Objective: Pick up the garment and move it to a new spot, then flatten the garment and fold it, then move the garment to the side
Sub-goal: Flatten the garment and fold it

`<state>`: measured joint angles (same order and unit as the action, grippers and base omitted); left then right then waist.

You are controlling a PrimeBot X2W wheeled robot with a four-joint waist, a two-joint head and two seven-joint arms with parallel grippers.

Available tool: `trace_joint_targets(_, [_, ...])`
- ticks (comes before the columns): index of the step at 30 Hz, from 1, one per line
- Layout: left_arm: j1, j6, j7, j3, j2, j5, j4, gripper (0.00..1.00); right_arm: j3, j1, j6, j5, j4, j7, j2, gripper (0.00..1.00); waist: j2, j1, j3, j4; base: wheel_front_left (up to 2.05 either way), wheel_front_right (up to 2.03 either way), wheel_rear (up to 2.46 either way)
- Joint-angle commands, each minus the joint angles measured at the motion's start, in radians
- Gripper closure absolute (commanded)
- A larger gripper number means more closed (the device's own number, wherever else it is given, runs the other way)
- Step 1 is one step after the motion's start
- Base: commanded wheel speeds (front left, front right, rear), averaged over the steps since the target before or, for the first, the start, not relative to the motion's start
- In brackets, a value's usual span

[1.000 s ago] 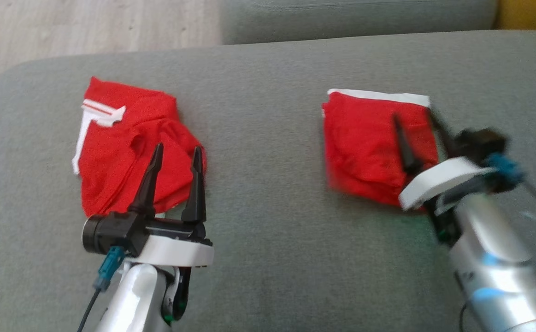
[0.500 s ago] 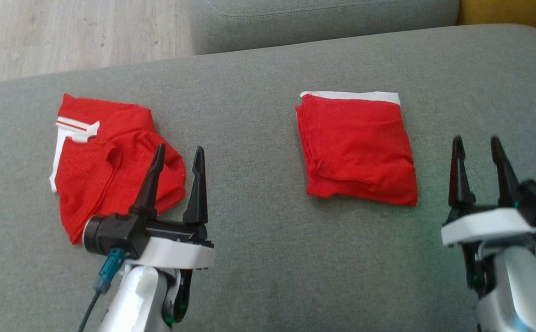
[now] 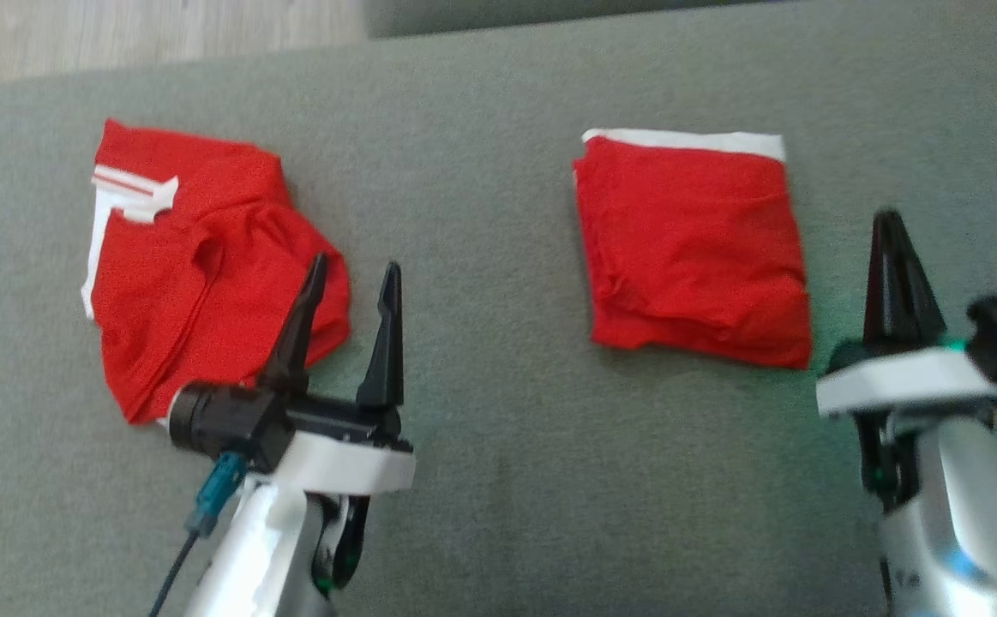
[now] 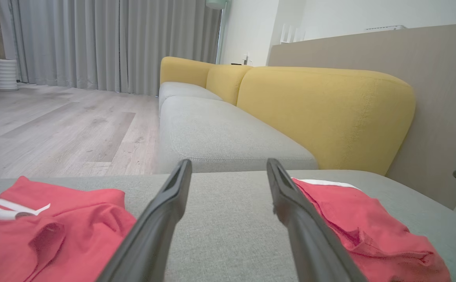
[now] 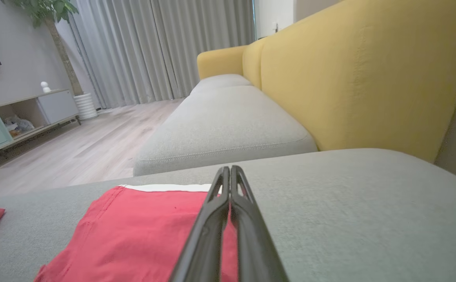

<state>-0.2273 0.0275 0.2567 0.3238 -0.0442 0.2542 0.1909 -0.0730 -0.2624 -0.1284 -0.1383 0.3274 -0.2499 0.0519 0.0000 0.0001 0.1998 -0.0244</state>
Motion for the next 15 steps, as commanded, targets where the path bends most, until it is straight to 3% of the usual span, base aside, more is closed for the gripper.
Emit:
trace_joint_targets(1, [-0.052,0.002,0.005,-0.025,-0.006,-0.006,-0.039,0.0,0.029,-0.061,-0.002,0.004,-0.02,0.003,-0.001,1.0,0.0,-0.0001,0.045,0.033,0.0,0.0,0.0])
trace_joint_targets(8, [-0.1,-0.001,0.005,0.002,-0.006,0.004,-0.043,0.0,0.014,-0.243,-0.002,0.087,0.142,0.064,0.002,1.0,0.0,-0.0001,0.125,0.111,0.0,0.0,0.0])
trace_joint_targets(15, [-0.122,-0.009,0.005,0.033,-0.006,0.02,-0.045,0.0,-0.017,-0.372,-0.002,0.121,0.411,0.115,0.029,1.0,0.0,-0.0001,0.143,0.169,0.0,0.0,0.0])
